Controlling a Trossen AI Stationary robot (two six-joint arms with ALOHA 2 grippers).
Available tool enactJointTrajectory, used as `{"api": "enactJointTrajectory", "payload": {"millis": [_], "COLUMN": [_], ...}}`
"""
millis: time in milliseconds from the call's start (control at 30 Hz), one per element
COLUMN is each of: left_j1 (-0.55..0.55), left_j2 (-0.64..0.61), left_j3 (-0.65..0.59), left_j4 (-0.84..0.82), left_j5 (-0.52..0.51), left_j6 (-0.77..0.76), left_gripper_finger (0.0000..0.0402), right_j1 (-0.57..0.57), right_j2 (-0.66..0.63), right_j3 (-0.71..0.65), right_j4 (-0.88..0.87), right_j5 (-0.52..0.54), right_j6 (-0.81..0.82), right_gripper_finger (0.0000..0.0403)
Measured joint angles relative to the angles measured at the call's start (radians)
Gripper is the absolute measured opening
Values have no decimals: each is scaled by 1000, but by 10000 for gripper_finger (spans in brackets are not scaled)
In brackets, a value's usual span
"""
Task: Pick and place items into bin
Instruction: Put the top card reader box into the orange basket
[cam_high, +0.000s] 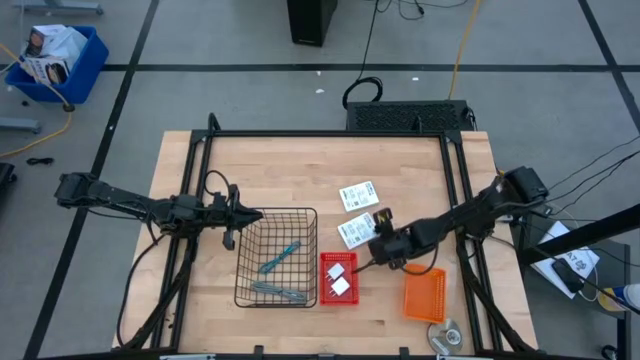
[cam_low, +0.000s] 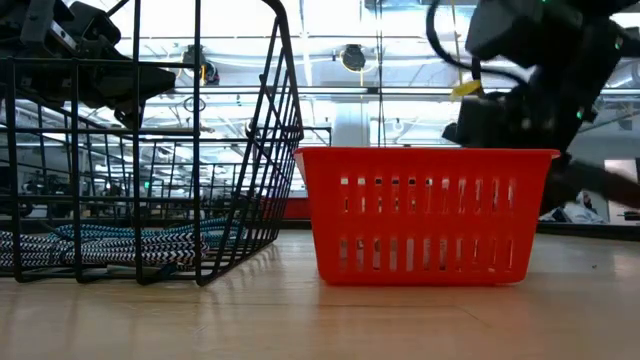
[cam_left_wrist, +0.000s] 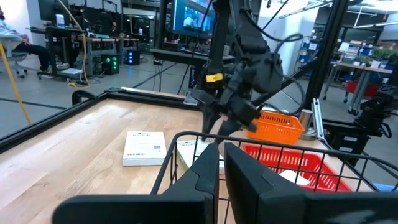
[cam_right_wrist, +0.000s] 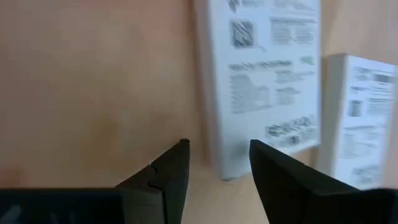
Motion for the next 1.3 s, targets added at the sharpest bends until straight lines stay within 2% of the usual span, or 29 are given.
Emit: {"api": "enactJointTrajectory", "payload": {"millis": [167, 367, 533, 700, 933, 1100, 1200, 1300], "left_j1": [0, 0, 0, 0, 0, 0, 0, 0], "left_j2": [0, 0, 0, 0, 0, 0, 0, 0], "left_j3": [0, 0, 0, 0, 0, 0, 0, 0], "left_j4": [0, 0, 0, 0, 0, 0, 0, 0], "left_j5": [0, 0, 0, 0, 0, 0, 0, 0], "left_j6": [0, 0, 0, 0, 0, 0, 0, 0], "left_gripper_finger": [31, 31, 31, 31, 31, 31, 31, 31], "right_j1": [7, 6, 6, 1, 2, -3, -23, -82], "right_j2": [46, 96, 102, 99, 87, -1, -92, -190], "right_j3": [-43, -65, -68, -70, -71, -71, -71, -67], "right_j4": [90, 144, 201, 245, 258, 257, 268, 246], "right_j5": [181, 212, 298, 304, 294, 281, 276, 167], "right_j6": [-69, -93, -142, -185, -168, -160, -89, -30], "right_gripper_finger": [162, 157, 138, 101, 8, 11, 11, 17]}}
